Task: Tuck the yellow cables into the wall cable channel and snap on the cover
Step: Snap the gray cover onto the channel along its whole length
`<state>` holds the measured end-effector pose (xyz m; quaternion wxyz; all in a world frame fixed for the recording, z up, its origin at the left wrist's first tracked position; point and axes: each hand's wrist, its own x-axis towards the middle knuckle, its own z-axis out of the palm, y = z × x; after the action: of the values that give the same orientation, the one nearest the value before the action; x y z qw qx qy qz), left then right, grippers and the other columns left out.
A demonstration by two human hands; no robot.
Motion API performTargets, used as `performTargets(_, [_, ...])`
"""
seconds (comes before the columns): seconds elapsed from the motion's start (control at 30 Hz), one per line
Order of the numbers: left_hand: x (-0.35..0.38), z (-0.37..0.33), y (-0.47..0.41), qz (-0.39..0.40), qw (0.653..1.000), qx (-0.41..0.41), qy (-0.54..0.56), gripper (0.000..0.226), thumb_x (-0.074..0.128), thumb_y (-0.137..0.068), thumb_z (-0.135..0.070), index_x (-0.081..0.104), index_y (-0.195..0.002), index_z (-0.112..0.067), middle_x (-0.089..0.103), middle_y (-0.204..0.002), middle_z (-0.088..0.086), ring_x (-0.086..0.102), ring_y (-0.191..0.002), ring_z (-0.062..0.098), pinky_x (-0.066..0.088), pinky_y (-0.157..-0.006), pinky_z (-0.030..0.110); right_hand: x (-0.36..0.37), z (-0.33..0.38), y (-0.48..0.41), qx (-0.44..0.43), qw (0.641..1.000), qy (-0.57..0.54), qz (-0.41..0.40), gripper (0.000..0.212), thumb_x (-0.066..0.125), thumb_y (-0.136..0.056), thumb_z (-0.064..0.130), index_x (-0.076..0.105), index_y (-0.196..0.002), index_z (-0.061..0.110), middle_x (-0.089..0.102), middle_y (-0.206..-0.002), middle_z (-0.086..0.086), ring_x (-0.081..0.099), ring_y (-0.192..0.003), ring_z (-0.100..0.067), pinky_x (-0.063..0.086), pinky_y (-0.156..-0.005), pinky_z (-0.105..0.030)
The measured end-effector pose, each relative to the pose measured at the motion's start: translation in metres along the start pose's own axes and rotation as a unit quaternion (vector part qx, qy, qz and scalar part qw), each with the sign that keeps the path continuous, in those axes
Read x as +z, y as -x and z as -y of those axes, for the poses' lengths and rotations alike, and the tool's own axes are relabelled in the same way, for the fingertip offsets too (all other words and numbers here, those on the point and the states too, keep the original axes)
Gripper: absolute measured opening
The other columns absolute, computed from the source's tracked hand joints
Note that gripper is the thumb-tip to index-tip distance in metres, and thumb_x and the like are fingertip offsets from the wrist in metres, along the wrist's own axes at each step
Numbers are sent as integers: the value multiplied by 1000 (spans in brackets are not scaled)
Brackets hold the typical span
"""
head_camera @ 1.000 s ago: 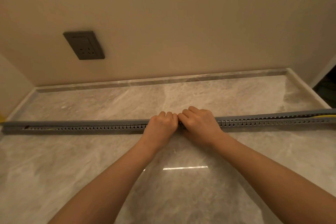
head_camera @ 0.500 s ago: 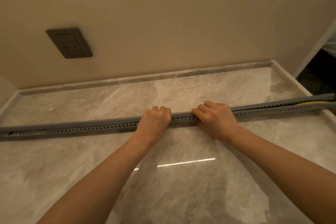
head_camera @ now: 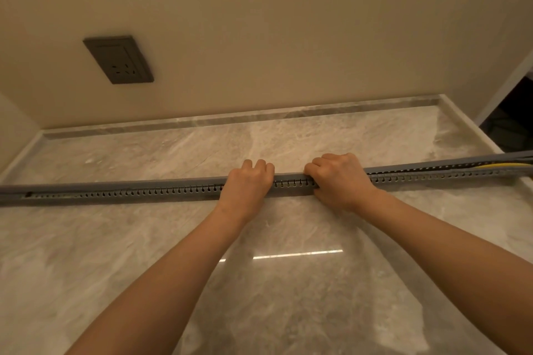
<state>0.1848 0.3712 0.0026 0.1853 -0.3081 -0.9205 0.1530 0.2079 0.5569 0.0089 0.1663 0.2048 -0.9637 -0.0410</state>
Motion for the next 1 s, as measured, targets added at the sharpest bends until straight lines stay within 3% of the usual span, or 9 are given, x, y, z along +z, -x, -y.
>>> performTargets(0.13, [3, -14, 3, -12, 999, -5, 35, 25, 68, -65, -6, 58, -86, -16, 60, -81, -2, 57, -75, 16, 35, -49, 25, 0, -2, 1, -11, 1000, 7, 6, 27, 82, -36, 7, 62, -54, 10, 58, -47, -2, 54, -41, -22, 24, -41, -18])
performTargets(0.17, [-1, -22, 1, -16, 999, -1, 48, 22, 66, -67, -5, 59, -86, -15, 60, -81, -1, 57, -75, 18, 37, -51, 25, 1, -2, 1, -12, 1000, 10, 5, 27, 83, -37, 8, 62, -53, 11, 58, -47, -2, 54, -40, -22, 24, -40, -18])
performTargets(0.3, [-21, -52, -17, -38, 997, 8, 70, 21, 76, -49, -6, 60, -59, -15, 57, -55, -1, 55, -52, 14, 35, -40, 23, 4, -6, 2, -6, 1000, -12, -28, 30, 83, -39, 7, 55, -49, 11, 55, -44, -2, 51, -37, -21, 23, -39, -18])
performTargets(0.4, [-22, -52, -21, -34, 996, -16, 76, 27, 81, -39, -5, 58, -51, -15, 53, -46, -3, 52, -44, 13, 29, -34, 20, 5, -5, 5, -12, 998, -20, -55, 29, 82, -42, 6, 56, -52, 10, 55, -47, -3, 51, -39, -21, 27, -35, -20])
performTargets(0.57, [-24, -48, -31, -11, 999, 27, 35, 34, 83, -29, -11, 52, -42, -17, 47, -37, -4, 45, -33, 11, 23, -33, 15, 6, -16, 12, -51, 996, -53, -55, 24, 83, -53, 8, 61, -62, 8, 59, -57, -5, 56, -50, -22, 30, -37, -22])
performTargets(0.63, [-23, -49, -34, 7, 999, 43, 27, 35, 84, -30, -15, 51, -42, -17, 47, -37, -4, 44, -32, 11, 23, -33, 15, 7, -26, 18, -71, 994, -83, -13, 18, 75, -70, 15, 66, -83, 8, 64, -74, -6, 59, -67, -23, 35, -46, -27])
performTargets(0.73, [-20, -49, -36, 26, 998, 62, 13, 34, 86, -36, -20, 53, -45, -17, 49, -39, -3, 45, -33, 12, 24, -33, 15, 3, -49, 24, -58, 988, -101, 103, 39, 58, -86, 36, 54, -122, 21, 61, -109, 0, 55, -98, -21, 48, -71, -34])
performTargets(1.0, [-22, -51, -36, 38, 998, 44, -6, 36, 86, -35, -20, 53, -46, -14, 49, -40, -2, 44, -33, 13, 21, -34, 16, -6, -94, 24, 2, 941, -255, 222, 36, 66, -80, 32, 62, -116, 29, 67, -101, 8, 57, -85, -8, 49, -75, -27])
